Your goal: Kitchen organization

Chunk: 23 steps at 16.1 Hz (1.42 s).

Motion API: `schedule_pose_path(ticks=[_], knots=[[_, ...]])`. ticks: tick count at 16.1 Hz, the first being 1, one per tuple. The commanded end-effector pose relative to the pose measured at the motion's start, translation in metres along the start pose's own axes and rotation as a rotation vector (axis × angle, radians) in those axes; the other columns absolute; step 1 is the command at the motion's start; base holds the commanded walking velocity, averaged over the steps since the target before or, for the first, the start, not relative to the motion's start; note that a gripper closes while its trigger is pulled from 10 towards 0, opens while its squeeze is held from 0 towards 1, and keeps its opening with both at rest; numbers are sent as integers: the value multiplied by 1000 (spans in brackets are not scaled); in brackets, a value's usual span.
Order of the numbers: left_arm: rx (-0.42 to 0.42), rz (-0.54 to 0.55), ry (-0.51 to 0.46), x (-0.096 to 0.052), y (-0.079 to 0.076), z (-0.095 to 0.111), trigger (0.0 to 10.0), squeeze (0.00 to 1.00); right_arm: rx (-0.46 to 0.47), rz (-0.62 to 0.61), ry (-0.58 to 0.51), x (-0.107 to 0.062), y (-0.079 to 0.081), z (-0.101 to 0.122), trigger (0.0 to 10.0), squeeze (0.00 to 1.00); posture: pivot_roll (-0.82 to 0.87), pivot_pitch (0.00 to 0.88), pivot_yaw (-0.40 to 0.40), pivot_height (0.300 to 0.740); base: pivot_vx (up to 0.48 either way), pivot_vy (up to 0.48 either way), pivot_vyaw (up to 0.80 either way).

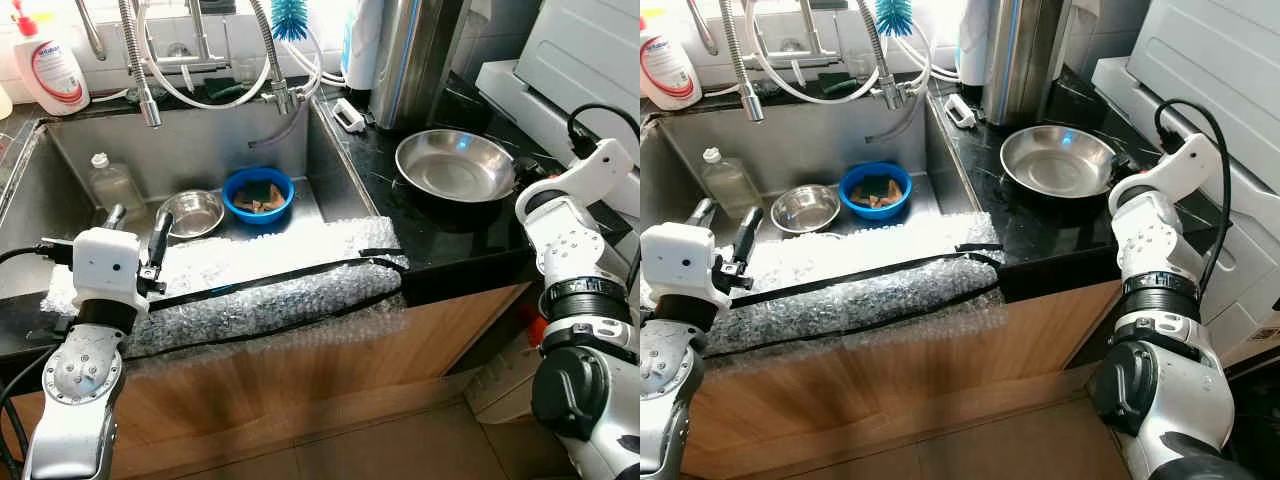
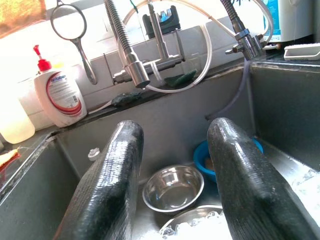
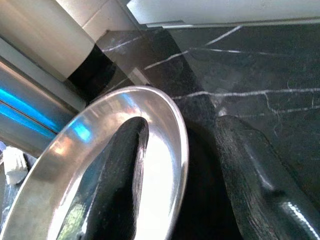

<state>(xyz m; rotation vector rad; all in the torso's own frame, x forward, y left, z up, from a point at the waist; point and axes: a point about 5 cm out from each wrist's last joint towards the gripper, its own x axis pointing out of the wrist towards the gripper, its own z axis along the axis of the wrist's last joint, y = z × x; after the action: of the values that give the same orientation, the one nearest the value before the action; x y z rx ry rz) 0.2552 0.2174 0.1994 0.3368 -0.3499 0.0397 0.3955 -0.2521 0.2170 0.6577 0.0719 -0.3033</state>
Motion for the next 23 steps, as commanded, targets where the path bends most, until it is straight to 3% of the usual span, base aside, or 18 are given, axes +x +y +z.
schedule_pose_path(ticks=[1,16,19,20,21,22,23], knots=[[10,-15,2,2,-1,1,10000,0,6,-2,-13,1,3,6,10000,0,46,106,-33,740,0,0,0],[14,-15,10,1,-1,-1,10000,0,14,19,94,3,8,-18,10000,0,50,102,-35,740,0,0,0],[15,-15,15,1,-1,-3,10000,0,-39,52,120,3,11,-23,10000,0,48,104,-35,740,0,0,0],[16,-14,17,1,-1,-3,10000,0,-40,50,119,3,11,-24,4157,0,49,106,-35,740,0,0,0],[17,-14,17,1,-1,-3,10000,0,-38,50,119,3,11,-24,4157,0,51,105,-34,740,0,0,0],[17,-14,18,1,0,-3,10000,0,-35,53,118,3,11,-24,0,0,51,106,-34,740,0,0,0],[18,-14,19,1,0,-3,10000,0,-37,55,118,3,11,-24,0,0,50,106,-34,740,0,0,0]])
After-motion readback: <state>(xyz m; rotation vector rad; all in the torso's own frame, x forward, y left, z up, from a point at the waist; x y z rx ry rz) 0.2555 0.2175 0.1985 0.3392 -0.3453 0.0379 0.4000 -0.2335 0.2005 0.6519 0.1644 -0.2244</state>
